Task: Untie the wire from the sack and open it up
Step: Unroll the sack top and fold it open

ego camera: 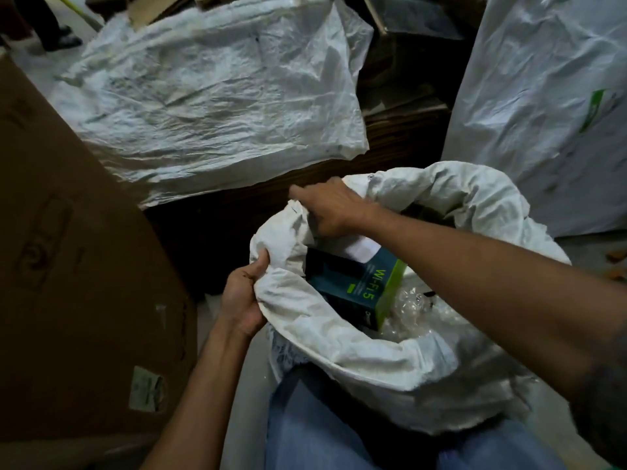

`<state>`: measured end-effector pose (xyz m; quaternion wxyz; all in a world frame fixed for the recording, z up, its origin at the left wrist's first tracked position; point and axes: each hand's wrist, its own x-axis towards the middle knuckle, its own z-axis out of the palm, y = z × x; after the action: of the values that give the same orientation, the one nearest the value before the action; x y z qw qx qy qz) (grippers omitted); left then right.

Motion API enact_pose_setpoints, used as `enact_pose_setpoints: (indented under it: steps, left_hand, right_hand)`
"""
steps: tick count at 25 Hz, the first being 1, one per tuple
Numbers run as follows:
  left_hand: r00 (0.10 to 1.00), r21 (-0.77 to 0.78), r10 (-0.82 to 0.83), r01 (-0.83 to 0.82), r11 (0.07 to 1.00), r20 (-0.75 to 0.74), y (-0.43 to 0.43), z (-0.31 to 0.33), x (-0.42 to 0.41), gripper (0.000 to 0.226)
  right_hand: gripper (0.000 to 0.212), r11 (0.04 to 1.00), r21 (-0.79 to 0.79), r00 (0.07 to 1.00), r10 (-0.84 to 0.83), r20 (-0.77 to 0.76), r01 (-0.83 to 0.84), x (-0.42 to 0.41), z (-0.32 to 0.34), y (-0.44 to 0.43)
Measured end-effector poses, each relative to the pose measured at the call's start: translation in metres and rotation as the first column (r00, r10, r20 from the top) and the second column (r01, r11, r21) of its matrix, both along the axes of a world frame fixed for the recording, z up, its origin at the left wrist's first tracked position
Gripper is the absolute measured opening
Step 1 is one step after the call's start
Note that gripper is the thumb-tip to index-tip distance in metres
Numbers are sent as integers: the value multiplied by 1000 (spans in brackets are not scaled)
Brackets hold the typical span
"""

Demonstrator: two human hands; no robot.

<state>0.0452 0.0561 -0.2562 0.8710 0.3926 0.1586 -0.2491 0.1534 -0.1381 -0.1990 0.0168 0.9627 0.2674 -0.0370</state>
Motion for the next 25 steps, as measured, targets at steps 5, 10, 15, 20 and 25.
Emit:
enact_pose_setpoints:
  steps: [5,10,15,20,25]
  left_hand:
    - [907,951,-297,-254,175,298,-19,51,39,67]
    - [839,866,-543,-259,-427,-17,-90,41,44,105]
    - [872,876,-489,-235,-421,-1,-75,21,69,44]
    - [871,972,-483,-184,-148,91,-51,20,69,17]
    - [873,941,-487,195,277,-37,-17,16,99,53]
  right_hand:
    - [23,988,-137,935,-120,-333,78,57,20,11]
    - [49,968,-250,830,-159,-534,25,92,34,16]
    - [61,997,77,990,-8,142,-3,53,-23,-32]
    - [94,976,-217,970,79,232,-27,29,-65,-68]
    - [45,979,-184,995,80,-55,-89,66,-19,-45]
